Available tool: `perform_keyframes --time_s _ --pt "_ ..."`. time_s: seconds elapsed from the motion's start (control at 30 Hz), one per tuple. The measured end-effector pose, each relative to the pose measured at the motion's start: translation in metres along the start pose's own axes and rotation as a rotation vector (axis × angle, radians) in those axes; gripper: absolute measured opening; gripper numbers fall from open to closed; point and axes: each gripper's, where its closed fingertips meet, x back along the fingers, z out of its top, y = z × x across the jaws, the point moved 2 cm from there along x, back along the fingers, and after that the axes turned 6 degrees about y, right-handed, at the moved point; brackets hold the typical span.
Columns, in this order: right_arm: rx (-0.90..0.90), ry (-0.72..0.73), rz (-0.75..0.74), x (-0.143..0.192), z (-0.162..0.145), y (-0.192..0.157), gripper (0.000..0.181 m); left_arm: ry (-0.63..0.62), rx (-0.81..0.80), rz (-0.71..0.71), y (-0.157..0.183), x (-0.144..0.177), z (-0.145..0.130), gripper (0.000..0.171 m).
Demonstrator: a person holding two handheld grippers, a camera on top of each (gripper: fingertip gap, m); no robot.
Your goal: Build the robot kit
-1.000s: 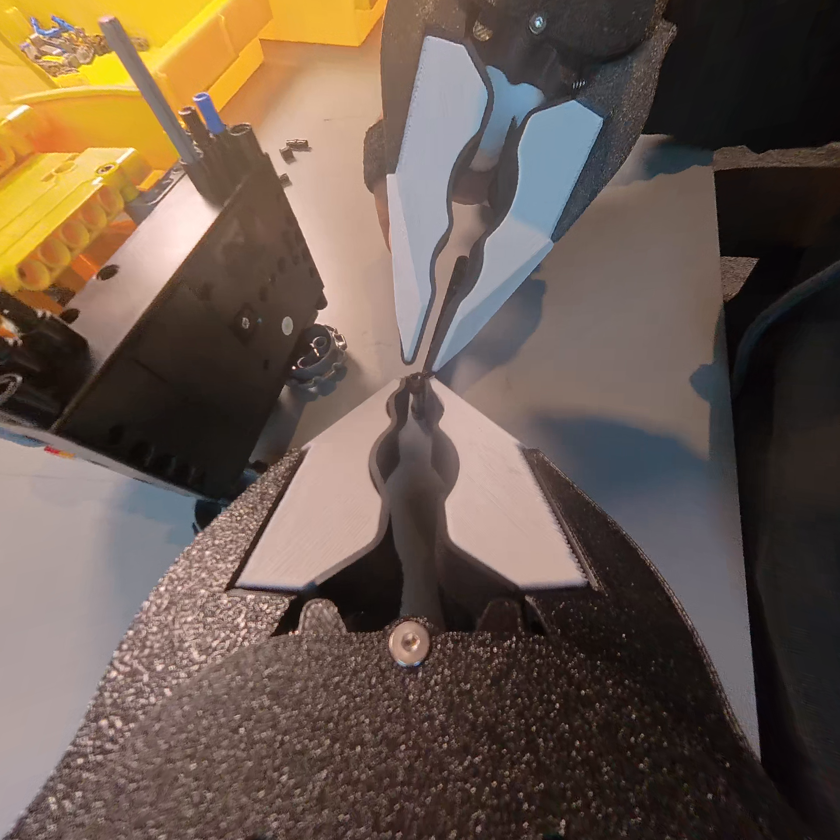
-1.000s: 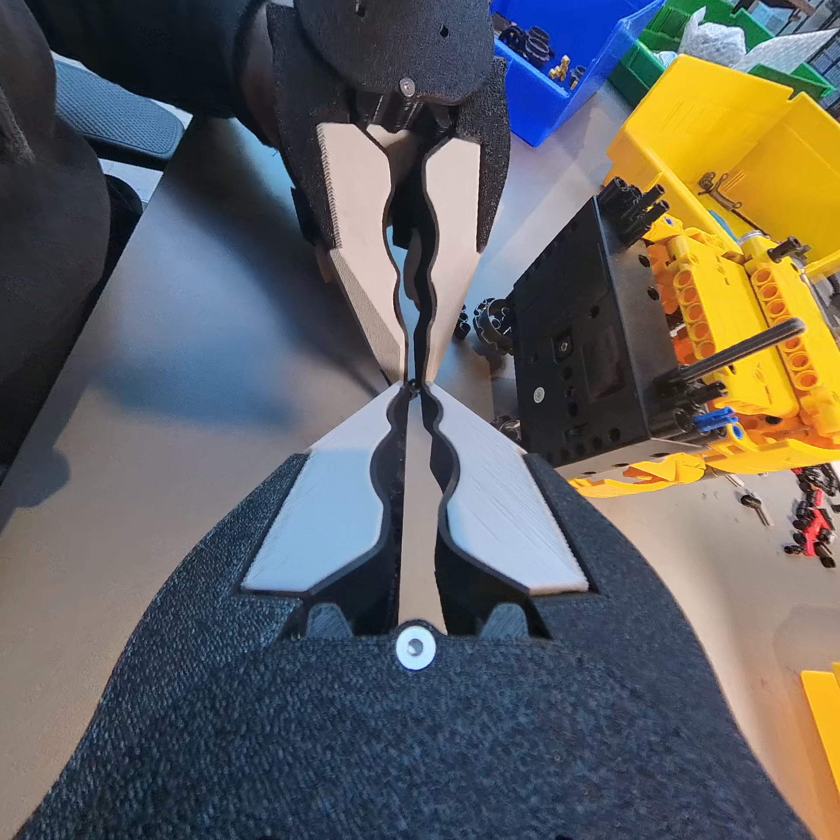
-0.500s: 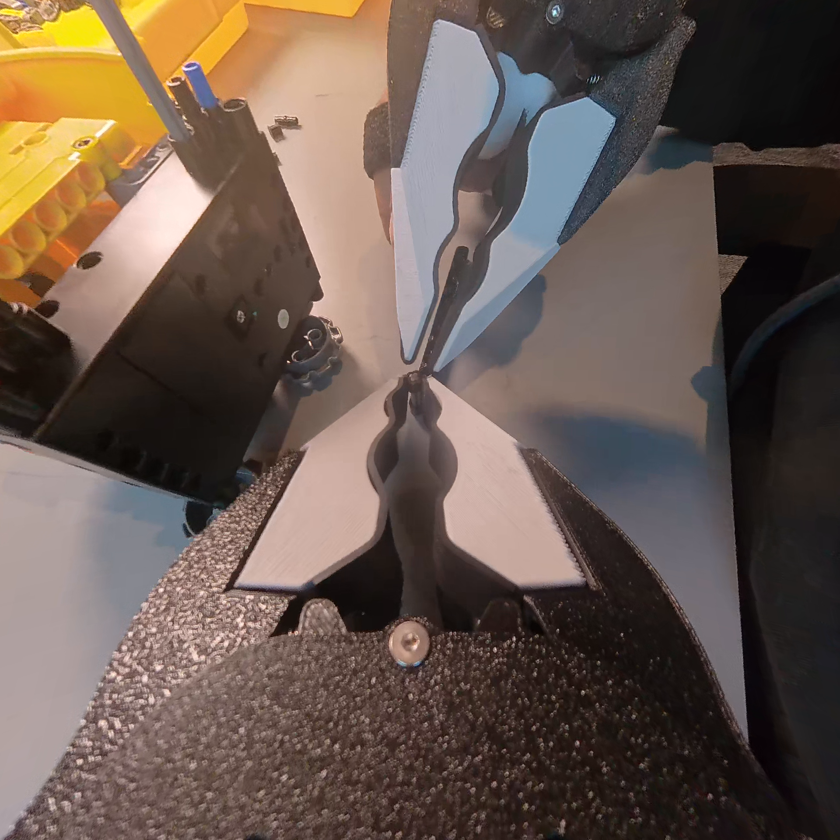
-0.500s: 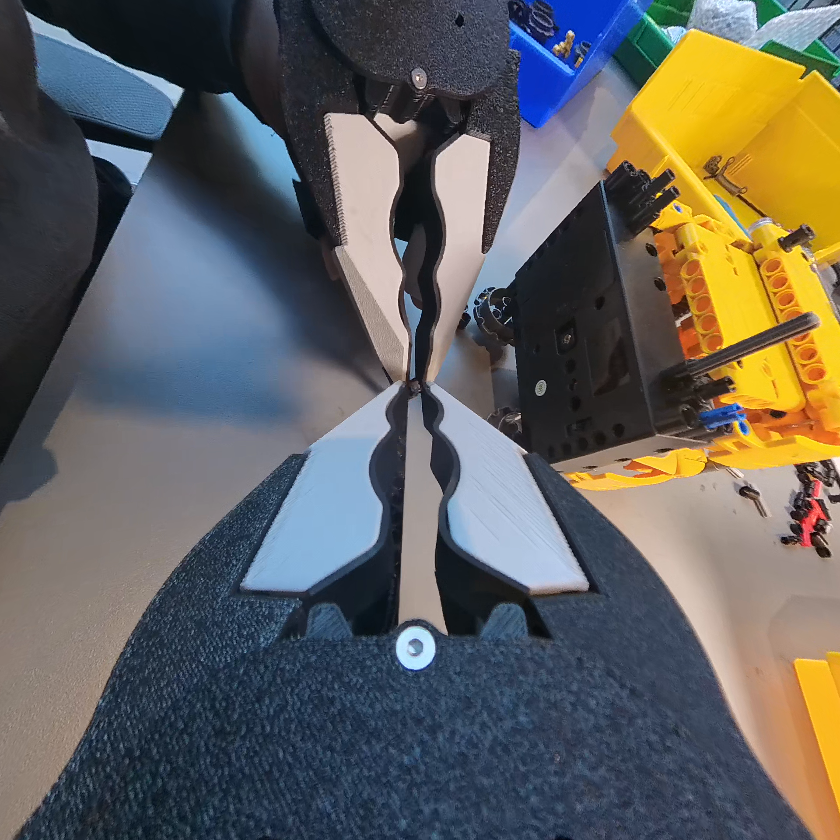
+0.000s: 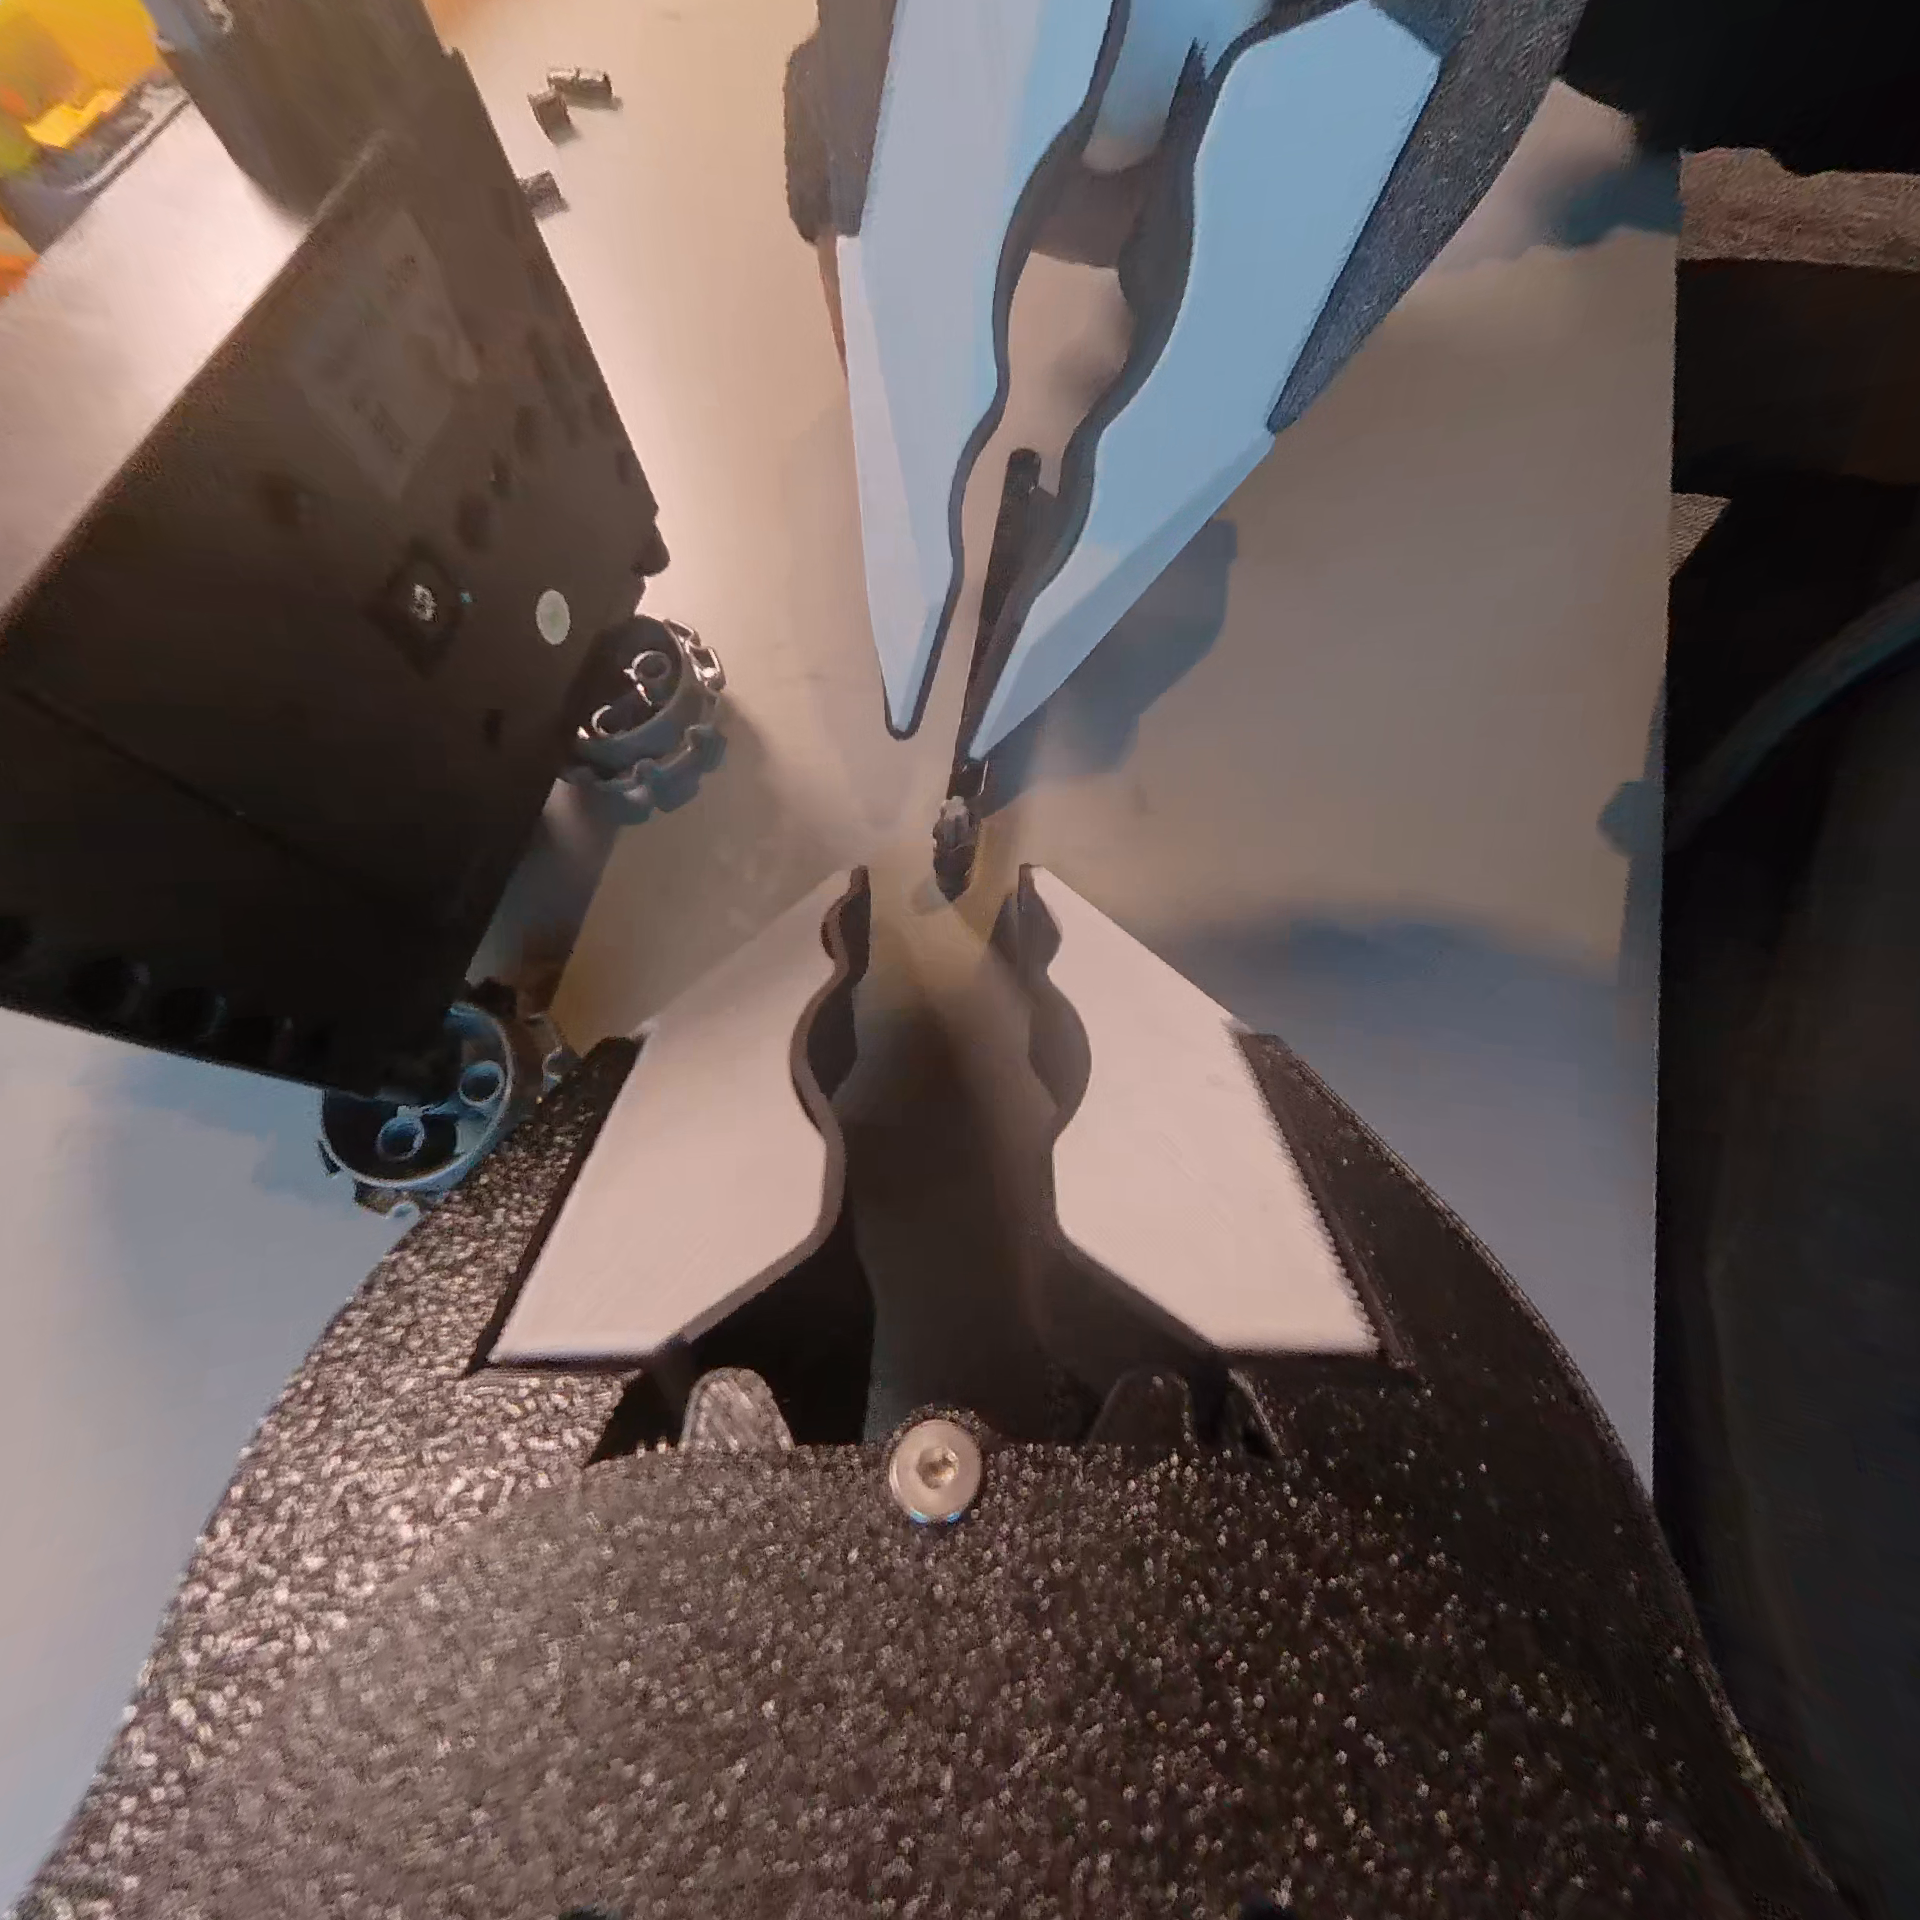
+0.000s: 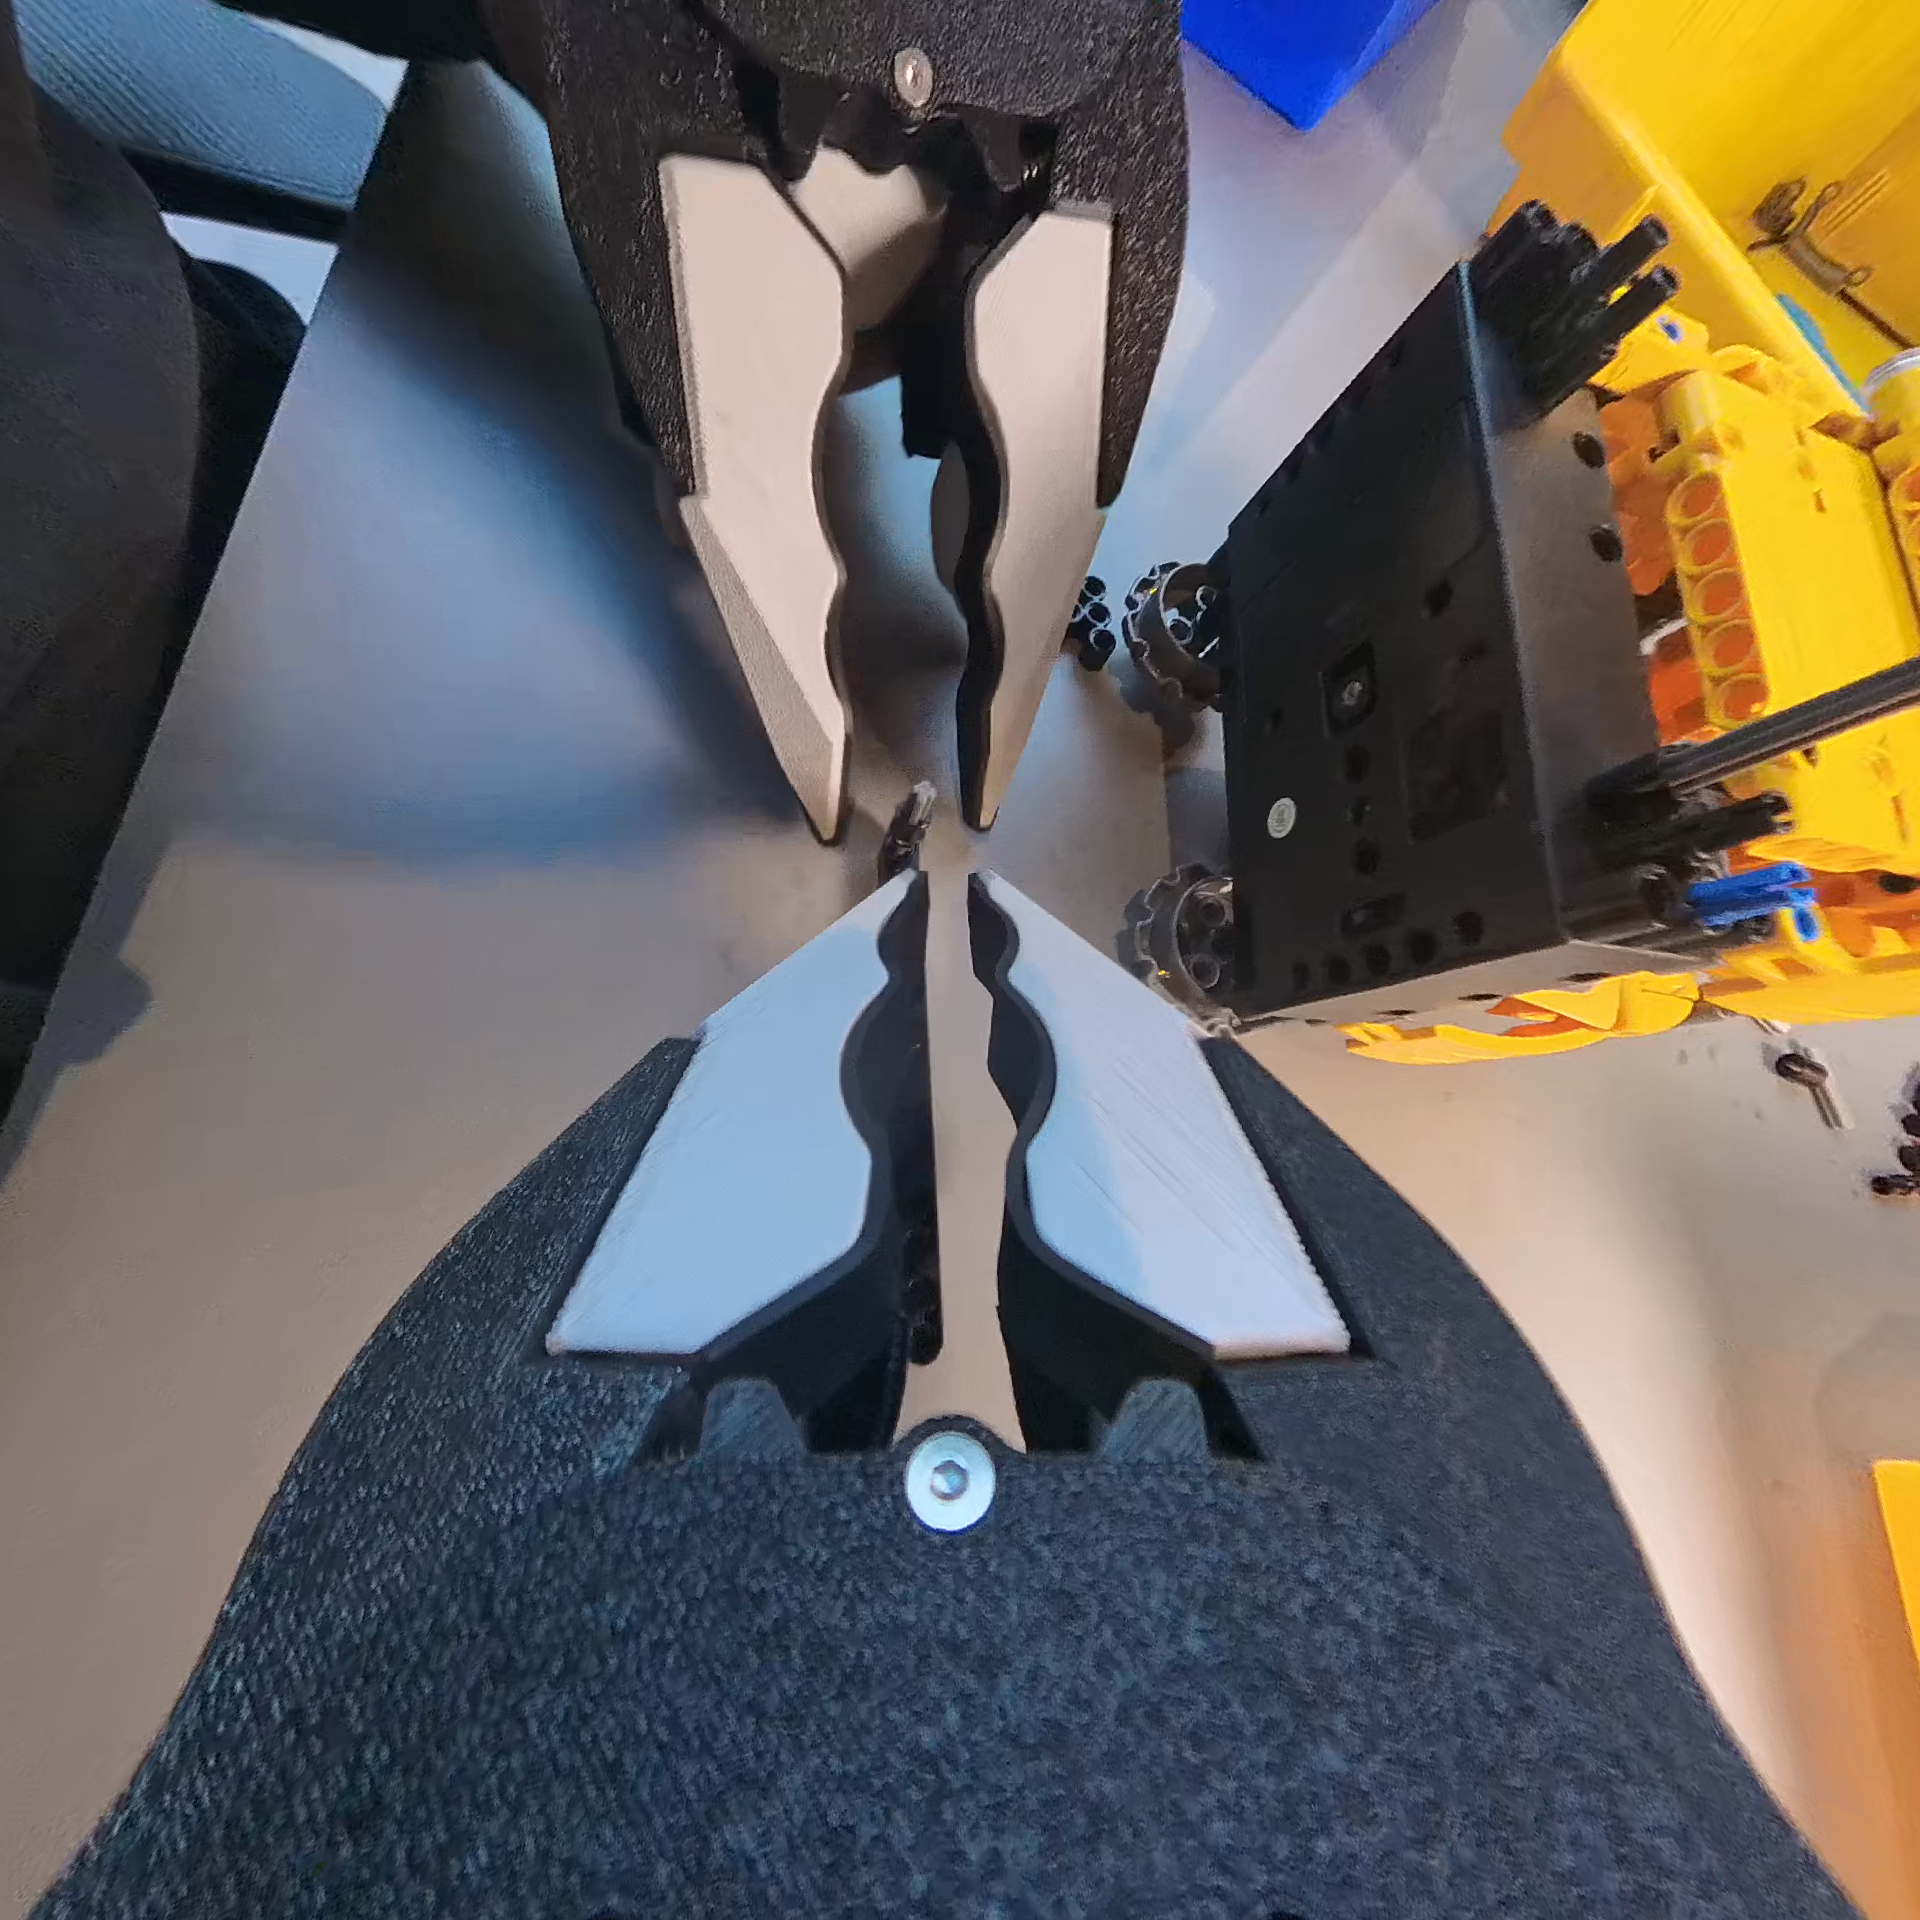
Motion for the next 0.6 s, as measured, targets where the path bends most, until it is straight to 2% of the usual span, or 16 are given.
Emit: perform_keyframes --time_s 0.13,0.3,0.6 --pt "-0.004 -0.023 0.023 -0.001 -0.004 -0.003 0.008 0.042 -0.048 -0.069 0.004 0.007 0.009 0.02" --pt "-0.025 -0.056 0.056 0.0 -0.012 -0.005 0.01 0.016 -0.131 -0.123 0.003 0.004 0.008 0.011" --pt "-0.082 -0.082 0.102 0.012 -0.025 -0.002 0.017 0.027 -0.155 -0.169 -0.001 0.003 0.012 0.006"
